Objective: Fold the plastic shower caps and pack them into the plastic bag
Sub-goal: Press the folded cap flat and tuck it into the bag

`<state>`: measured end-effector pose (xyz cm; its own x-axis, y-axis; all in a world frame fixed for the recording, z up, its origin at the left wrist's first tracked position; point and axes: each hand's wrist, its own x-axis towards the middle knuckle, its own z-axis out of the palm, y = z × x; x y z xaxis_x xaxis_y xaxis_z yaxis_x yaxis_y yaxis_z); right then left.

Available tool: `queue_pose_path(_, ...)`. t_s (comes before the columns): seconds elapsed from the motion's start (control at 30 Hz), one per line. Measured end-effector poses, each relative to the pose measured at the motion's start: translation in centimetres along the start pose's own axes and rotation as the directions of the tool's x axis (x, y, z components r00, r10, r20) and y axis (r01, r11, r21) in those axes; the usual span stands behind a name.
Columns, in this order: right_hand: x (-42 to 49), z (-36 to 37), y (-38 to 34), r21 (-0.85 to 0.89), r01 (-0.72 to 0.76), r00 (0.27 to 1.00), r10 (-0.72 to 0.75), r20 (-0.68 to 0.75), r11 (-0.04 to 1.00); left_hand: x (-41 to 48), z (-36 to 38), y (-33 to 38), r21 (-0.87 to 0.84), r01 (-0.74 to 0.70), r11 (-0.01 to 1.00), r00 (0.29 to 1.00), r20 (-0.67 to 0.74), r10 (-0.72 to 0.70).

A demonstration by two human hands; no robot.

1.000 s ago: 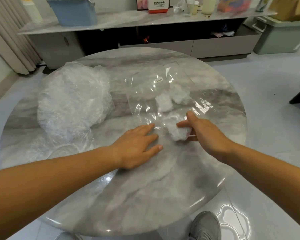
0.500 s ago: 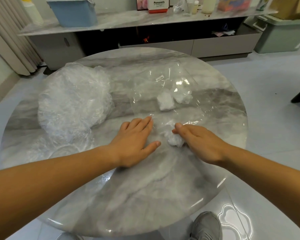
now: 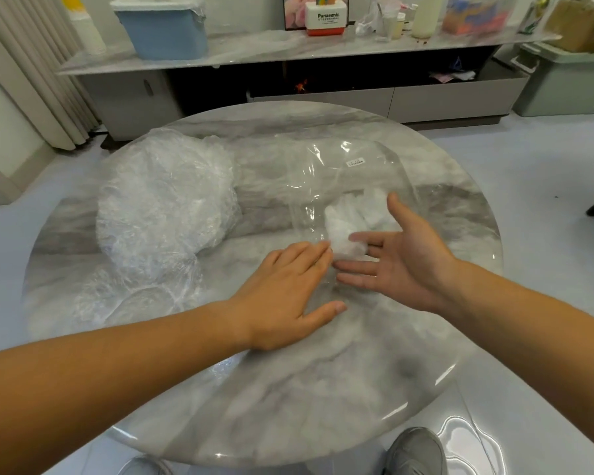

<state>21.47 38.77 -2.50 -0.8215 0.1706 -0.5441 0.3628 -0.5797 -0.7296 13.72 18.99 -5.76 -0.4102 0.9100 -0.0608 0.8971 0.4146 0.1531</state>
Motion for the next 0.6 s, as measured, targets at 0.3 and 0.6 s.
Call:
queue_pose_path(0.3, 0.9, -1.0, 0.0, -0.536, 0.185, 0.943, -0.303, -0.139, 0.823, -0.9, -0.3, -0.9, -0.006, -0.056, 0.998, 0.998, 0.016, 0.056)
queue_pose_path(0.6, 1.7, -0.1, 1.9, 0.021, -0.024, 1.000, 0.024, 0.015, 0.999, -1.3, -0.2, 0.1, -0.138, -0.154, 0.978, 0.986, 0.045, 0.162)
